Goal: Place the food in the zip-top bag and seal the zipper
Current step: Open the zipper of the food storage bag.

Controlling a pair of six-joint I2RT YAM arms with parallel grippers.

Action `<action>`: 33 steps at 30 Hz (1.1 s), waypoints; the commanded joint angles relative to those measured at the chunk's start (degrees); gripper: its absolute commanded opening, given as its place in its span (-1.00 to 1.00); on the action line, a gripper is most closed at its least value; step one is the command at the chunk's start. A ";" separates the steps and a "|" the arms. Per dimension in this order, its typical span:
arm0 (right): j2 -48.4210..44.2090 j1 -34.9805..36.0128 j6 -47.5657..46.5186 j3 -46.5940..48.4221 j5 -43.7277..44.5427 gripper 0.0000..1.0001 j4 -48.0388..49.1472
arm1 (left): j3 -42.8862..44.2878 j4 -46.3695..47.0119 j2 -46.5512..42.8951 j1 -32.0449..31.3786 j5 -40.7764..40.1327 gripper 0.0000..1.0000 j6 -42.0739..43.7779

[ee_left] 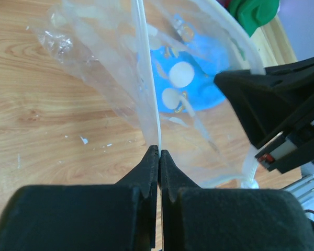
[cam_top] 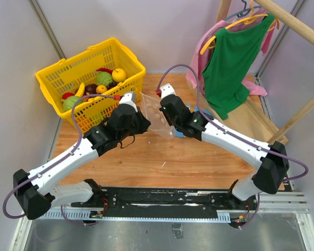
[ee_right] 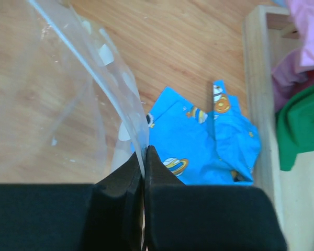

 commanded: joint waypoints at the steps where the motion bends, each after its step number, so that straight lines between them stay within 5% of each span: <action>1: -1.79 -2.21 -3.55 2.27 8.36 -0.99 -2.05 | 3.29 -6.90 -1.30 0.09 -2.25 -0.99 4.13; 11: -4.15 -8.03 -1.58 0.34 10.57 -0.99 -7.91 | 6.79 -13.98 -1.39 0.15 -4.55 -0.99 7.69; 21: -4.63 -7.89 -0.36 -0.34 -10.68 -0.98 -5.14 | 2.23 -9.22 -0.80 0.15 0.01 -0.99 6.40; 33: -4.69 -7.89 -1.32 2.63 -10.57 -0.99 -9.63 | 0.60 -8.47 0.16 0.15 0.01 -0.99 6.40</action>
